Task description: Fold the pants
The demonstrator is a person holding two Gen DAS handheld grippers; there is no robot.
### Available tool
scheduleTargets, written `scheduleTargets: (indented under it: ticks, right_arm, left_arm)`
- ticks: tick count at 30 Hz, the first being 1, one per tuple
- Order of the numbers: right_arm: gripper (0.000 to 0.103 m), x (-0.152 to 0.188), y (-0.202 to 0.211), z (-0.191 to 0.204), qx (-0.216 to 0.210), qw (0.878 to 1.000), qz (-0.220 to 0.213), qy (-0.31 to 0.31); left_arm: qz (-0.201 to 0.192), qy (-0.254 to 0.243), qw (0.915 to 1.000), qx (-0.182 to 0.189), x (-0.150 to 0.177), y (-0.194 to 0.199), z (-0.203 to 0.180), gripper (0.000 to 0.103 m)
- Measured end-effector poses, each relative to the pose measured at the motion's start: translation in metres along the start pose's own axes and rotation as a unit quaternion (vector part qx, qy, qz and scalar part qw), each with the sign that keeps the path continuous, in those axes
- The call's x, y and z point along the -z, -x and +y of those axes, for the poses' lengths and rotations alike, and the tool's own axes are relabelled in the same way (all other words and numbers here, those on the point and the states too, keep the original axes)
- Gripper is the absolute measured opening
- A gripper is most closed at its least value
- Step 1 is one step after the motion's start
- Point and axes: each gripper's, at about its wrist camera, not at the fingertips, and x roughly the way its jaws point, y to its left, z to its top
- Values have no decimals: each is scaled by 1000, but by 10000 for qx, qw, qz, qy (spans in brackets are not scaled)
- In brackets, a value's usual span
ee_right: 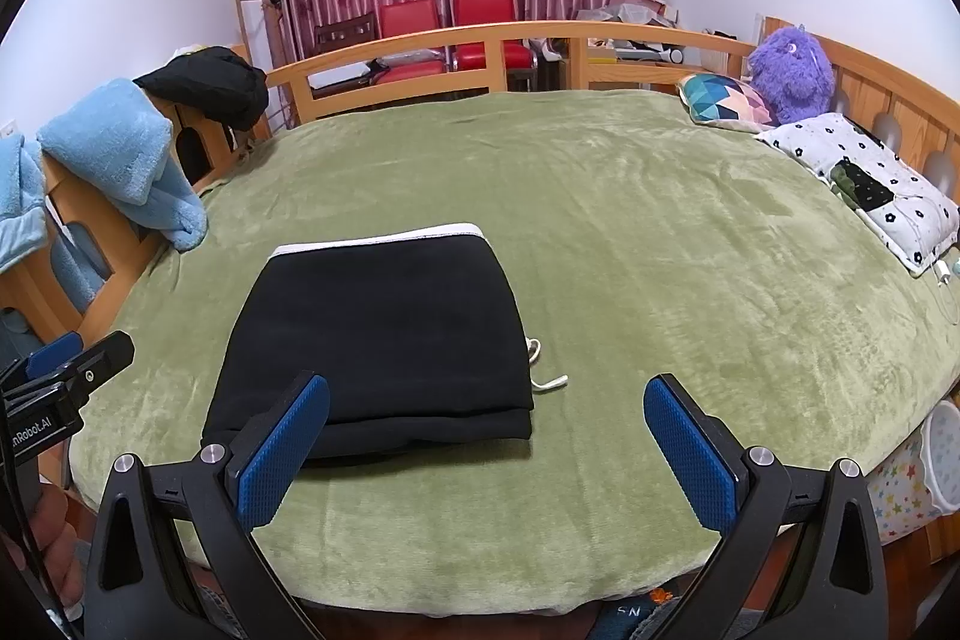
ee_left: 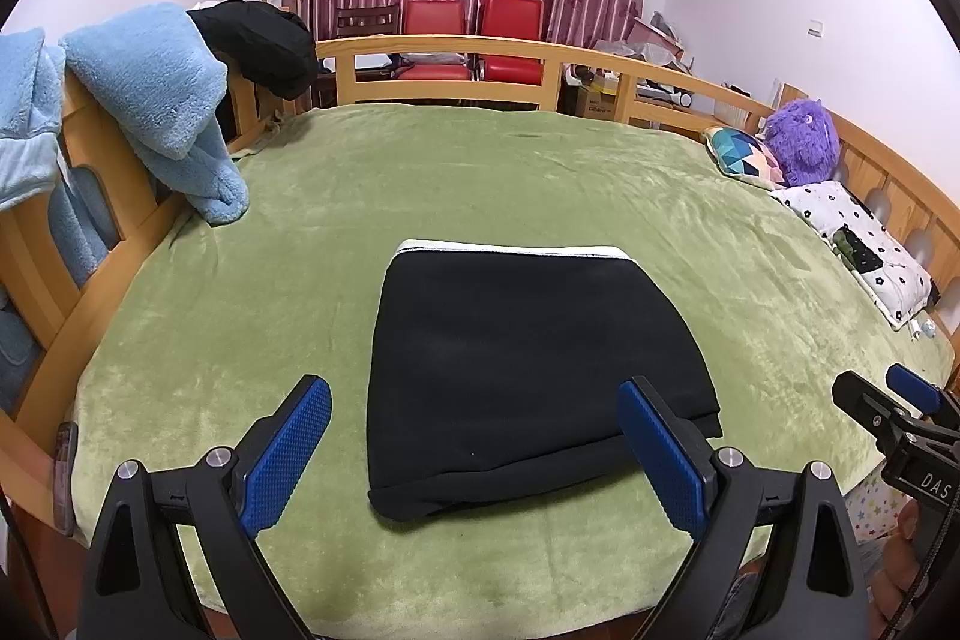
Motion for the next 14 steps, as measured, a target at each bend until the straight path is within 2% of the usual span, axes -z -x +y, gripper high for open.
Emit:
scheduleTargets:
  ticks: [14]
  right_arm:
    - [103,-5,8,3,-12,9999,-102,-6]
  left_arm:
    - [-27,-11,10000,16,0,-4,8,97]
